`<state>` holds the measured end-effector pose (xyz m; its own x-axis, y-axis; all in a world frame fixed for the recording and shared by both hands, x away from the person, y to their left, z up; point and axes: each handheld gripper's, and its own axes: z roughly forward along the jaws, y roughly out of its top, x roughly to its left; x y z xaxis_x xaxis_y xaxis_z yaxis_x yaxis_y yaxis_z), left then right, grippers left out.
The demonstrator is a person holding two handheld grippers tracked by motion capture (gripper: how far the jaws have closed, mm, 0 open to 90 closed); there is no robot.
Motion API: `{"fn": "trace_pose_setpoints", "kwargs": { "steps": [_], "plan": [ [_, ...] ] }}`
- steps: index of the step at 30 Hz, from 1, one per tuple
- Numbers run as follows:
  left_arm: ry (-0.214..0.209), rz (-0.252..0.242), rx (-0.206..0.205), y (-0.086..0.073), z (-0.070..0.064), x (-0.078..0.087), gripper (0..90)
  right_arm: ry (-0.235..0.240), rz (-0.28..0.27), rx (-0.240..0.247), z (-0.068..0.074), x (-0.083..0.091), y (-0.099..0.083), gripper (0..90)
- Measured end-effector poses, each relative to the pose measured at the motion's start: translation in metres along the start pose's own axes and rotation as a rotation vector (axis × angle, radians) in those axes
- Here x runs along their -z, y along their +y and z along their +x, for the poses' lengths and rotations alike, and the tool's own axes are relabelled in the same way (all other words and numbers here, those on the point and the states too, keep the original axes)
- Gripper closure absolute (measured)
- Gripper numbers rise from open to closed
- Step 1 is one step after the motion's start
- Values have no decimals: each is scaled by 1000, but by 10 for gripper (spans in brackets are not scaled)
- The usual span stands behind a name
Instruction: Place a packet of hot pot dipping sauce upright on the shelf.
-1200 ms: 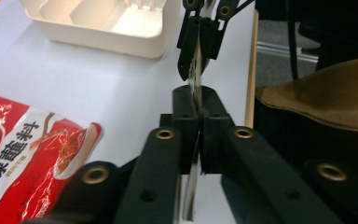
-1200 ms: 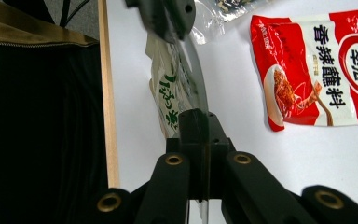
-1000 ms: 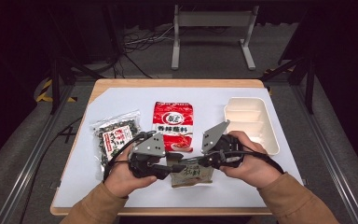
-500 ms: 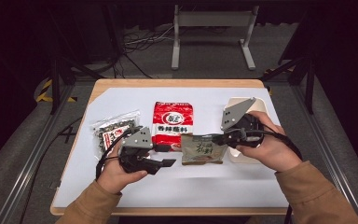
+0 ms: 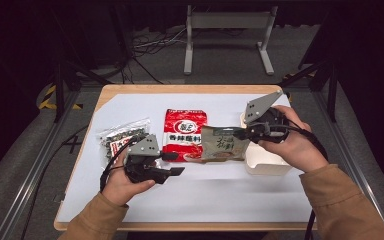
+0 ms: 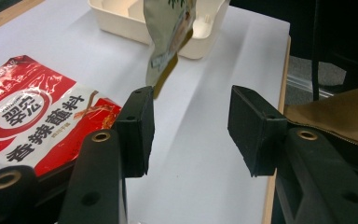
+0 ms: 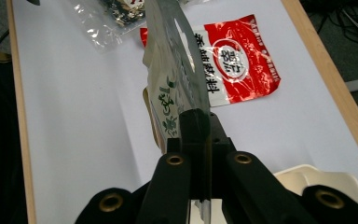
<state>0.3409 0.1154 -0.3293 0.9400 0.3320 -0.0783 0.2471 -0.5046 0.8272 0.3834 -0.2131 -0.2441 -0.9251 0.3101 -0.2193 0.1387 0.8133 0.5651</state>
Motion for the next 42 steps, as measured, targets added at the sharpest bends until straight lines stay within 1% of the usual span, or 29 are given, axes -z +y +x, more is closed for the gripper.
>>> {"fn": "trace_pose_setpoints", "kwargs": {
  "steps": [2, 6, 8, 9, 13, 16, 19, 21, 23, 24, 29, 30, 33, 37, 42],
  "plan": [
    [2, 5, 3, -1, 0, 0, 513, -16, -6, 0, -6, 3, -1, 900],
    [3, 8, -3, -1, 1, -1, 515, -31, -11, 2, -14, 6, -3, 900],
    [9, 4, -7, -1, 0, -1, 523, -51, -11, 0, -17, 9, -4, 900],
    [8, 2, -6, -1, 0, -1, 525, -54, -12, 4, -19, 10, -4, 900],
    [13, 12, -9, -2, 0, -1, 527, -72, -12, -5, -26, 13, -7, 900],
    [16, 9, -3, -3, 0, 0, 527, -85, -16, -9, -32, 15, -10, 900],
    [22, 9, 7, -6, 1, 1, 524, -103, -22, -23, -39, 19, -14, 900],
    [31, 14, 11, -9, 1, 2, 522, -109, -24, -24, -43, 21, -16, 900],
    [42, 14, 26, -13, 2, 5, 518, -118, -24, -24, -47, 23, -18, 900],
    [42, 14, 26, -13, 2, 5, 515, -118, -24, -24, -47, 23, -18, 900],
    [69, 4, 48, -20, 4, 13, 510, -156, -19, -19, -61, 25, -25, 900],
    [73, 2, 57, -21, 4, 14, 509, -157, -21, -19, -64, 26, -26, 900],
    [82, 5, 63, -24, 6, 15, 506, -180, -35, -13, -74, 26, -31, 900],
    [84, 9, 71, -26, 7, 15, 504, -203, -40, -16, -82, 26, -36, 900],
    [85, 10, 70, -27, 9, 15, 504, -228, -59, -31, -87, 25, -42, 900]
  ]
}}
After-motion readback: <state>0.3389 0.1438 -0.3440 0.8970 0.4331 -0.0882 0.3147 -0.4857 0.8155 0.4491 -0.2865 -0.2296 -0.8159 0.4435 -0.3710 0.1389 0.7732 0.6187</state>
